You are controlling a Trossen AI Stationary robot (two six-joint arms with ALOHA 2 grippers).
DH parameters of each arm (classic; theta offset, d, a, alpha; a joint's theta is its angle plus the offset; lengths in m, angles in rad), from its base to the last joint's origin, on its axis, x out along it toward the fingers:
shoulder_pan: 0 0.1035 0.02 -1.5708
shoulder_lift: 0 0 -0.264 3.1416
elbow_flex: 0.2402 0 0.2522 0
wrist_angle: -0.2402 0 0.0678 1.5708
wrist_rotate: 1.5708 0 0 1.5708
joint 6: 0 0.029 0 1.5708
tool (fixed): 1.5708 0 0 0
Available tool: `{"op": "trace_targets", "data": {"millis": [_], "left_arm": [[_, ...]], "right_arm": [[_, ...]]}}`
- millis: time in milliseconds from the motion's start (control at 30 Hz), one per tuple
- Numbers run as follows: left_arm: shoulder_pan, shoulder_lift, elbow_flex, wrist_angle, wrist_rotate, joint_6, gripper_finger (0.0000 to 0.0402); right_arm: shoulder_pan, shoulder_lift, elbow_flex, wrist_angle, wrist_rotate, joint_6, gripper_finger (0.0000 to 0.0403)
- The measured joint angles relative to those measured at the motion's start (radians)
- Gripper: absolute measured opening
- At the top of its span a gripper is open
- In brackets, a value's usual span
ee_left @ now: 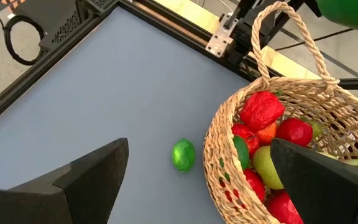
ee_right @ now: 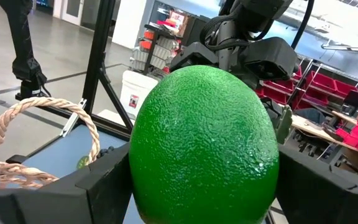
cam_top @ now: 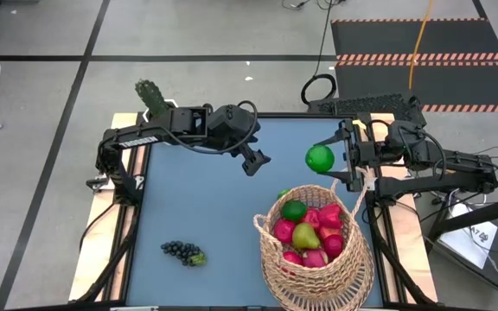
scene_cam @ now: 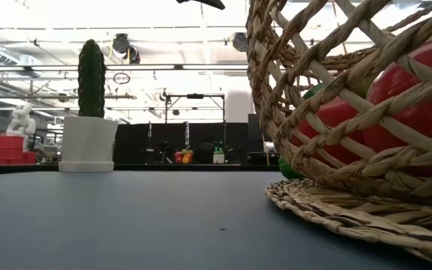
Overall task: Build produce basket
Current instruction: Put the green lime into the brown basket
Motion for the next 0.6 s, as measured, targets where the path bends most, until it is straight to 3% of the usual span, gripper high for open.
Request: {"op": "trace_targets", "data": {"millis": [600], "left_arm": [[0.000,0.000,0.000,0.000,0.000,0.002,0.0390]], "right_arm": [[0.000,0.000,0.000,0.000,-0.003,0.171,0.0320]]}}
